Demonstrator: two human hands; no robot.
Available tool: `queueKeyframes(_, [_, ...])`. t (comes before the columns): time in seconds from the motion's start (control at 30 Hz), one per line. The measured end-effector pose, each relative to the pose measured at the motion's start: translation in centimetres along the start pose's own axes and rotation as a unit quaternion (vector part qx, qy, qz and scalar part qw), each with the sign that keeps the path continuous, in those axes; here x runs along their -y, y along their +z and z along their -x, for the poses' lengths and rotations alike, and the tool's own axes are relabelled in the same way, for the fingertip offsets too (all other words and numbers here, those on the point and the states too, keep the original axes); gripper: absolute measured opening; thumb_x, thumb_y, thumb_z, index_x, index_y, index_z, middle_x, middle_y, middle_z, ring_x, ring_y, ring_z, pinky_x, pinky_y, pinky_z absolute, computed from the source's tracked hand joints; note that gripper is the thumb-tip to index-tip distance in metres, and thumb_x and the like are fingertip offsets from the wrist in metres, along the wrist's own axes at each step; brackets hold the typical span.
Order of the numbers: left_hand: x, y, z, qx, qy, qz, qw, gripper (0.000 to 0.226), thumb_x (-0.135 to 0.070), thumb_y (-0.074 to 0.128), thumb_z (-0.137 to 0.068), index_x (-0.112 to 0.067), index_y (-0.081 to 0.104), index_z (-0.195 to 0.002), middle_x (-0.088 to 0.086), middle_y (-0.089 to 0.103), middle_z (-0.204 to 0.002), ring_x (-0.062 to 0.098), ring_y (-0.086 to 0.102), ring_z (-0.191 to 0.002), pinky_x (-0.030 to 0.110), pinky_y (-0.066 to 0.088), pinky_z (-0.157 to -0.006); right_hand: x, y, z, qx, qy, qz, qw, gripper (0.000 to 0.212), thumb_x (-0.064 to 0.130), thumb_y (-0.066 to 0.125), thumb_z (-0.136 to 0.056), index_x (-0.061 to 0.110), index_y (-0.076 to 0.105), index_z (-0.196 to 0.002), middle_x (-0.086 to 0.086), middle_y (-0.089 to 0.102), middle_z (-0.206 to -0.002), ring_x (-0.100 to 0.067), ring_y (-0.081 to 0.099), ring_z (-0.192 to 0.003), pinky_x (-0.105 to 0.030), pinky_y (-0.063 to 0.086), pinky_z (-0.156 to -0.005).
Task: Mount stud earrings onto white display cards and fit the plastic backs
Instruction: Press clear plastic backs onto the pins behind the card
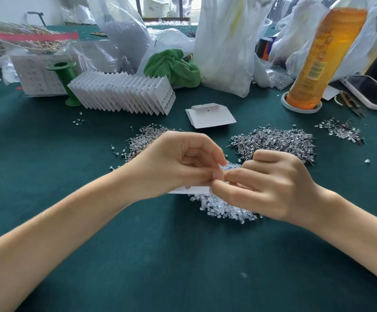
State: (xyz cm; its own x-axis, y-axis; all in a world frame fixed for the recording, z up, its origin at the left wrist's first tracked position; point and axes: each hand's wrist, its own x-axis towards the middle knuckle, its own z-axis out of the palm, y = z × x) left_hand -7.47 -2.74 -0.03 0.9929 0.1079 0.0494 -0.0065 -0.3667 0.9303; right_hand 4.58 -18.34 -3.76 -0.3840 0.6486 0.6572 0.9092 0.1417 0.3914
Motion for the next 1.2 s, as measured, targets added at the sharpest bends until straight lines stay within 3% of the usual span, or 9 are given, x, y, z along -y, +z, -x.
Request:
queueKeyframes(0.1, [0.27,0.05,-0.12,-0.005,0.006,-0.001,1.000,0.015,0.006,0.068,-0.079,-0.003,0.065,-0.090,0.004,0.071,-0.079,0.010,0.067,-0.074,0.029,0.056,-0.074,-0.37,0.09,0.14,0.006,-0.008,-0.001,1.000,0.024,0.006,0.068,-0.086,0.014,0.052,-0.102,-0.001,0.066,-0.066,-0.020,0.044,-0.044,-0.026,0.039,-0.044])
queueKeyframes(0.17, [0.28,-0.16,-0.17,-0.011,0.009,-0.001,1.000,0.015,0.007,0.067,-0.079,-0.004,0.065,-0.089,0.003,0.071,-0.079,0.008,0.066,-0.073,0.021,0.054,-0.073,-0.53,0.10,0.18,0.011,-0.009,-0.013,1.000,0.020,0.012,0.064,-0.092,0.013,0.051,-0.107,-0.001,0.070,-0.076,-0.020,0.051,-0.048,-0.028,0.044,-0.046])
queueKeyframes(0.23, [0.22,-0.41,-0.21,-0.021,0.014,0.002,1.000,0.015,0.005,0.068,-0.079,-0.006,0.066,-0.089,0.004,0.071,-0.078,0.010,0.066,-0.072,0.027,0.056,-0.073,-0.57,0.13,0.13,0.017,-0.005,-0.022,1.000,0.013,0.011,0.055,-0.097,0.013,0.051,-0.110,-0.003,0.073,-0.084,-0.020,0.056,-0.052,-0.029,0.047,-0.048])
queueKeyframes(0.33, [0.04,-0.39,-0.09,-0.028,0.015,0.011,0.999,0.014,0.002,0.070,-0.077,-0.006,0.066,-0.087,0.008,0.071,-0.078,0.019,0.066,-0.074,0.055,0.050,-0.076,-0.49,0.21,0.07,0.013,-0.001,-0.012,1.000,0.008,0.010,0.050,-0.100,0.014,0.050,-0.107,-0.003,0.072,-0.083,-0.020,0.055,-0.050,-0.027,0.046,-0.048])
queueKeyframes(0.4, [-0.01,-0.27,-0.07,-0.032,0.012,0.019,0.999,0.013,0.001,0.070,-0.076,-0.005,0.066,-0.086,0.006,0.072,-0.077,0.018,0.066,-0.073,0.059,0.048,-0.075,-0.36,0.31,0.04,0.009,0.001,-0.003,1.000,0.006,0.011,0.051,-0.099,0.015,0.050,-0.104,-0.002,0.073,-0.082,-0.019,0.054,-0.049,-0.025,0.044,-0.048])
queueKeyframes(0.6, [0.04,-0.32,-0.11,-0.047,0.006,0.030,0.998,0.013,0.003,0.071,-0.074,-0.004,0.067,-0.084,0.004,0.072,-0.074,0.010,0.067,-0.069,0.025,0.056,-0.071,-0.15,0.41,-0.06,-0.010,-0.003,-0.002,1.000,0.004,0.013,0.055,-0.098,0.015,0.054,-0.101,-0.003,0.074,-0.084,-0.017,0.055,-0.049,-0.024,0.043,-0.049])
queueKeyframes(0.73, [0.16,-0.22,-0.13,-0.050,0.004,0.030,0.998,0.013,0.003,0.072,-0.075,-0.008,0.068,-0.082,0.004,0.072,-0.073,0.012,0.066,-0.068,0.036,0.056,-0.070,0.04,0.51,0.12,-0.017,-0.007,0.007,1.000,0.011,0.010,0.062,-0.093,0.015,0.054,-0.098,-0.004,0.073,-0.084,-0.019,0.055,-0.048,-0.025,0.045,-0.046])
queueKeyframes(0.9, [0.52,-0.17,-0.06,-0.042,0.012,0.024,0.999,0.014,0.003,0.073,-0.073,-0.006,0.068,-0.083,-0.001,0.071,-0.073,0.007,0.067,-0.069,0.018,0.055,-0.070,0.22,0.76,0.47,-0.022,-0.007,0.025,0.999,0.024,0.007,0.070,-0.085,0.017,0.053,-0.099,-0.003,0.072,-0.078,-0.018,0.054,-0.048,-0.026,0.045,-0.046])
queueKeyframes(1.2, [0.64,-0.32,-0.13,-0.029,0.018,0.024,0.999,0.014,0.000,0.074,-0.071,-0.006,0.066,-0.082,-0.002,0.070,-0.073,0.007,0.067,-0.069,0.015,0.052,-0.069,0.19,0.81,0.51,-0.014,-0.009,0.040,0.999,0.033,0.002,0.074,-0.078,0.017,0.053,-0.099,0.000,0.070,-0.073,-0.017,0.052,-0.046,-0.026,0.043,-0.044])
